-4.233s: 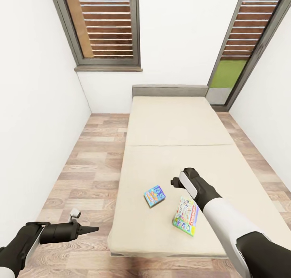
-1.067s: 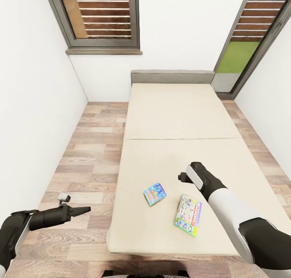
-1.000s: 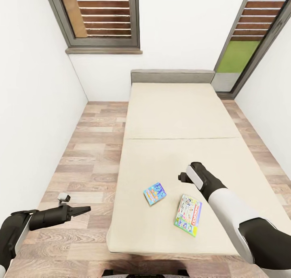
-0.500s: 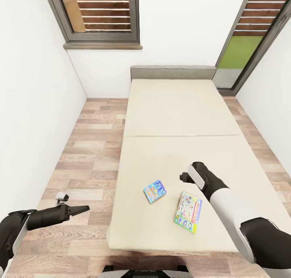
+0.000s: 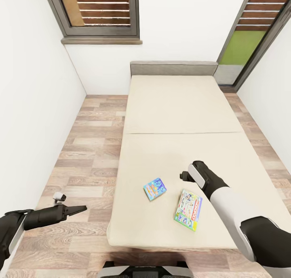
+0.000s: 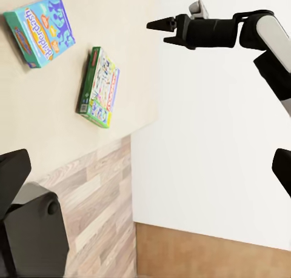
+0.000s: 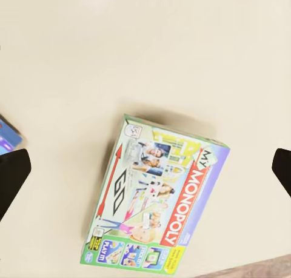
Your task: Put all the toys in the child's room - the three board games (two on the bed and one on the table), the two jigsaw puzzles on the table, and the tennis ball on the table - inside the toy box on the table in the child's room.
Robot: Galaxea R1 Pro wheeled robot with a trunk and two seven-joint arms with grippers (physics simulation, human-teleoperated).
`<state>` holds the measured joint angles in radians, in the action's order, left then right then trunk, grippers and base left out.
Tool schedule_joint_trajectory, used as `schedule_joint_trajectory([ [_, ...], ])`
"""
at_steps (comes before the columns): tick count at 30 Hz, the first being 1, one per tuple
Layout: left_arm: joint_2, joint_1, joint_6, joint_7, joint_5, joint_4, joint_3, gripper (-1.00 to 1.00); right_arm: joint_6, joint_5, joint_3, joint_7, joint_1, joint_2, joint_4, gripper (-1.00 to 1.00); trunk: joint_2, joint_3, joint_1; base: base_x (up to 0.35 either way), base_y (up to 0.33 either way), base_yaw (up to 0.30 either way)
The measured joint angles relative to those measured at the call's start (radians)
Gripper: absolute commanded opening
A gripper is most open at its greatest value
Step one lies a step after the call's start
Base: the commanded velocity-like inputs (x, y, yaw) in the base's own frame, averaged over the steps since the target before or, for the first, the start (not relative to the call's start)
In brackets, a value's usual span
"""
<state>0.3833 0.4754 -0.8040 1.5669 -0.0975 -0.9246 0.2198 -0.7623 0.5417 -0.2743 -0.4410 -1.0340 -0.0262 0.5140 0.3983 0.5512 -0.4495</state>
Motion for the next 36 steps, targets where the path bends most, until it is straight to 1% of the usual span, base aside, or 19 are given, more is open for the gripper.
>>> schedule_joint_trajectory([
  [3,0.010,0.000,0.000,0.000,-0.005,0.000,0.000,1.00,0.000,0.000,0.000,0.001,0.000,0.000,0.000,1.00,0.000,0.005,0.000,0.000,0.000,0.000],
  [7,0.015,0.000,0.000,0.000,-0.017,0.000,0.000,1.00,0.000,0.000,0.000,0.001,-0.001,0.000,0.001,1.00,0.000,0.012,0.000,0.000,0.000,0.000],
  [18,0.018,0.000,0.001,0.000,-0.025,0.001,0.000,1.00,-0.002,0.000,0.000,0.006,-0.006,-0.002,0.007,1.00,0.000,0.030,0.000,0.000,0.000,0.000],
  [22,0.018,0.000,0.002,0.000,-0.025,0.001,0.000,1.00,-0.007,0.000,0.000,0.014,-0.027,-0.018,0.009,1.00,0.000,0.036,0.000,0.000,0.000,0.000],
  [23,0.018,0.000,0.002,0.000,-0.025,0.001,0.000,1.00,-0.010,0.000,0.001,0.019,-0.035,-0.028,0.009,1.00,0.000,0.038,0.000,0.000,0.000,0.000],
  [25,0.018,0.000,0.003,0.000,-0.025,0.001,0.000,1.00,-0.011,0.002,0.002,0.028,-0.041,-0.037,0.009,1.00,0.000,0.041,0.000,0.000,0.000,0.000],
  [26,0.018,0.000,0.003,0.000,-0.026,0.001,0.000,1.00,-0.013,0.001,0.005,0.039,-0.046,-0.046,0.009,1.00,0.000,0.043,0.000,0.000,0.000,0.000],
  [28,0.018,0.000,0.003,0.000,-0.026,0.001,0.000,1.00,-0.014,0.002,0.009,0.052,-0.052,-0.054,0.009,1.00,0.000,0.046,0.000,0.000,0.000,0.000],
  [30,0.017,0.000,0.003,0.000,-0.026,0.001,0.000,1.00,-0.015,0.002,0.016,0.069,-0.060,-0.061,0.009,1.00,0.000,0.049,0.000,0.000,0.000,0.000],
  [36,0.018,0.000,0.003,0.000,-0.025,0.002,0.000,1.00,-0.017,0.003,0.026,0.083,-0.071,-0.067,0.009,1.00,0.000,0.059,0.000,0.000,0.000,0.000],
])
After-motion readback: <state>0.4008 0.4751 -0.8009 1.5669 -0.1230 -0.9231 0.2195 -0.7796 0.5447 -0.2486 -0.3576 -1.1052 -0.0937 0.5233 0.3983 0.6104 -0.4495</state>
